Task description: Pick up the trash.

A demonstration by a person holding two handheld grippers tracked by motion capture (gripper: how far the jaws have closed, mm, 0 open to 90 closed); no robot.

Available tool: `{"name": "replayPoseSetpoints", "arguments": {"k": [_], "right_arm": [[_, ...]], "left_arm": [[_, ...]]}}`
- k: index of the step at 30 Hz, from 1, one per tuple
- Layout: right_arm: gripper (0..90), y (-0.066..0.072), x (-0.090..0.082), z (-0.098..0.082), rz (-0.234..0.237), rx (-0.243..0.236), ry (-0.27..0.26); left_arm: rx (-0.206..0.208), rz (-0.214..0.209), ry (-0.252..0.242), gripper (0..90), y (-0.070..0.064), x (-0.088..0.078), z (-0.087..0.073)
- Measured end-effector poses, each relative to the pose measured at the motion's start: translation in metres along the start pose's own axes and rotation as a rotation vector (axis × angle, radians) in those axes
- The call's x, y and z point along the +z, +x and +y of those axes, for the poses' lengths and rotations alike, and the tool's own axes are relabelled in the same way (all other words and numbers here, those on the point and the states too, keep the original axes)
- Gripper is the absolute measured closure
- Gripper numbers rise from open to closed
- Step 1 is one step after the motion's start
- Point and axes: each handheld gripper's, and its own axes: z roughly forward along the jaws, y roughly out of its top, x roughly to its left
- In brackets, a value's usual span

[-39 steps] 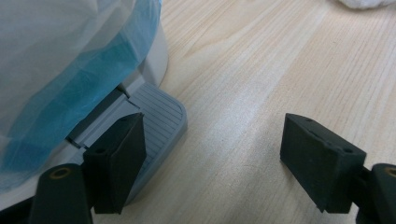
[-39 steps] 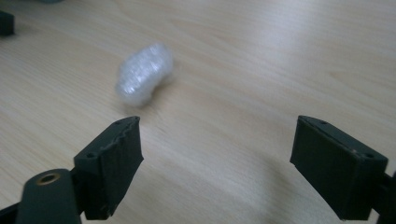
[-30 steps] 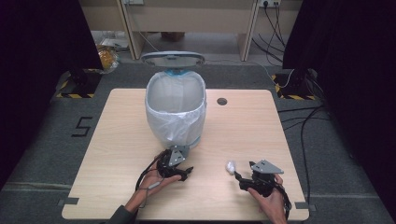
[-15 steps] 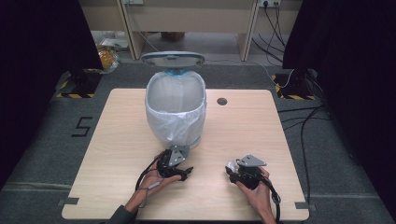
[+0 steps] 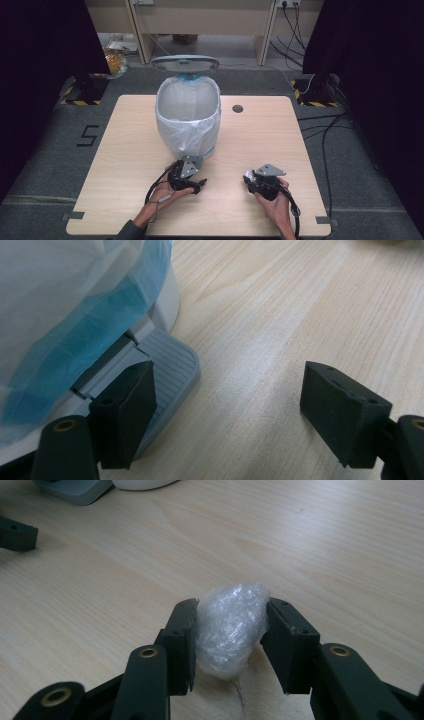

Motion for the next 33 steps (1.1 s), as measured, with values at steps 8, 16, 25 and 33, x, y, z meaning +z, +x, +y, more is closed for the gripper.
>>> {"name": "replayPoseSetpoints", "arguments": {"k": [8,16,25,33], "right_arm": [[57.6,-0.005,-0.012,0.017,-0.009,0.007,-0.060],[57.5,-0.015,-0.022,0.037,-0.019,0.024,-0.116],[57.5,-0.027,-0.033,0.072,-0.012,0.037,-0.168],[57.5,-0.035,-0.043,0.100,-0.016,0.032,-0.209]], "left_arm": [[0.000,0.000,-0.002,21.8,0.000,0.000,0.000],[0.001,0.001,-0.003,21.7,0.000,0.000,0.000],[0.004,0.001,-0.008,21.7,0.000,0.000,0.000],[0.004,0.000,-0.008,21.8,0.000,0.000,0.000]]}}
